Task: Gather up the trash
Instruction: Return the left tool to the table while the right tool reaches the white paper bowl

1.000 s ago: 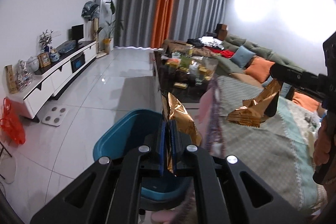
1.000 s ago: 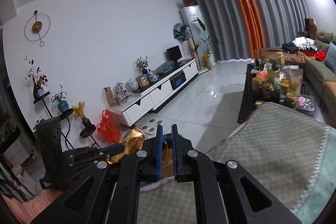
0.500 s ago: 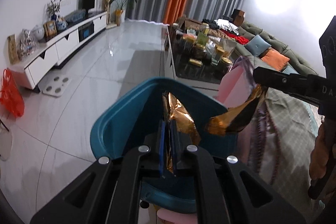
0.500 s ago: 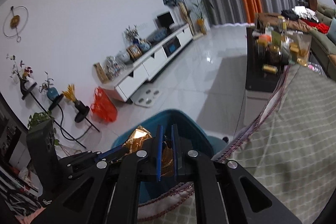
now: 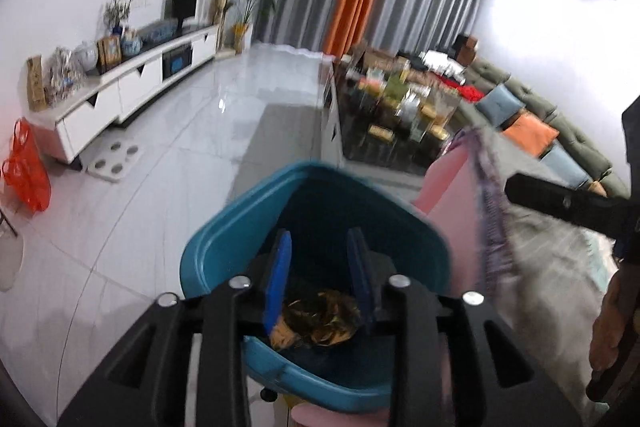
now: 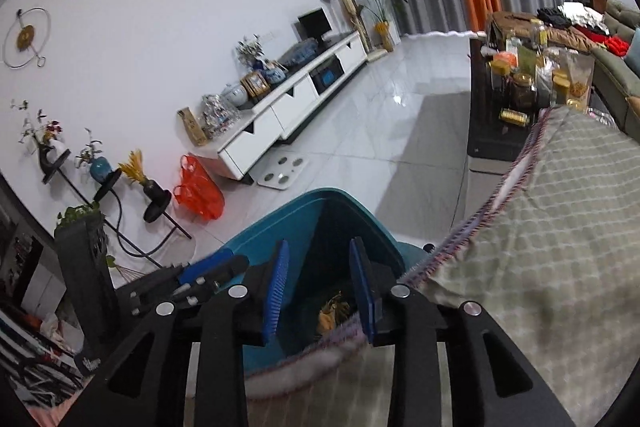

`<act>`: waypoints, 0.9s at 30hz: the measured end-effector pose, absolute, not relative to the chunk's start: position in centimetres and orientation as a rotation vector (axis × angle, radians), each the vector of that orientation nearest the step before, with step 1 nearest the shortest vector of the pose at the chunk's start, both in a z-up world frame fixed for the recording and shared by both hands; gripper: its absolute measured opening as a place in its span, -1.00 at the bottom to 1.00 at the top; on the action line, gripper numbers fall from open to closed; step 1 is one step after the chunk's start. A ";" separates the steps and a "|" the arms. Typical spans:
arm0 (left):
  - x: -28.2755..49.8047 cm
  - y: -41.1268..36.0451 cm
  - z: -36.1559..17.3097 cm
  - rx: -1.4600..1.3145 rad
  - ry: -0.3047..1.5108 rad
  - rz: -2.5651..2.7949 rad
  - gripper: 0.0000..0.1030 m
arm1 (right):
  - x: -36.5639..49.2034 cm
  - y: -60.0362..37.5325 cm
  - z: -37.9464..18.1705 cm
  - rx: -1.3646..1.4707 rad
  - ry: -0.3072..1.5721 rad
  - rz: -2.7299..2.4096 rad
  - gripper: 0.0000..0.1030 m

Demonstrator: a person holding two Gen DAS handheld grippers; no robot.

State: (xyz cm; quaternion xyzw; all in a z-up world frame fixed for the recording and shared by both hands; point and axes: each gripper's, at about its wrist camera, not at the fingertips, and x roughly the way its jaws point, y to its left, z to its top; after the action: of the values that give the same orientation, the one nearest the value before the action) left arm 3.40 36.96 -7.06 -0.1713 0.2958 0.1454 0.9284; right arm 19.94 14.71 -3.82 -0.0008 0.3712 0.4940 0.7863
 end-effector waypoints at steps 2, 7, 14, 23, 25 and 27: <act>2.6 35.6 -5.4 -0.332 0.554 0.272 -0.02 | 19.0 12.9 -2.6 0.000 0.761 1.080 -0.22; 0.7 29.7 -1.4 -0.250 0.447 0.136 0.21 | 15.9 6.5 0.3 -0.003 0.623 1.067 0.03; 0.6 19.7 -0.7 -0.164 0.454 -0.136 0.28 | 13.1 -3.8 1.6 0.026 0.540 0.917 0.08; 2.8 8.6 -3.3 -0.144 0.559 -0.424 0.28 | 10.5 -15.2 1.0 0.039 0.522 0.626 0.08; 3.5 6.9 -3.8 -0.142 0.581 -0.468 0.28 | 10.2 -17.6 0.9 0.053 0.515 0.567 0.08; 4.3 5.3 -4.2 -0.127 0.607 -0.495 0.28 | 10.1 -19.6 0.8 0.070 0.512 0.519 0.08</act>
State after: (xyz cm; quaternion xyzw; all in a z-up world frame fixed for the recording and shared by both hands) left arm 4.34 5.33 -4.17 -0.0620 0.2957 -0.2412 0.9222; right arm 10.07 -19.61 0.82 0.0344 0.2505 0.2538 0.9336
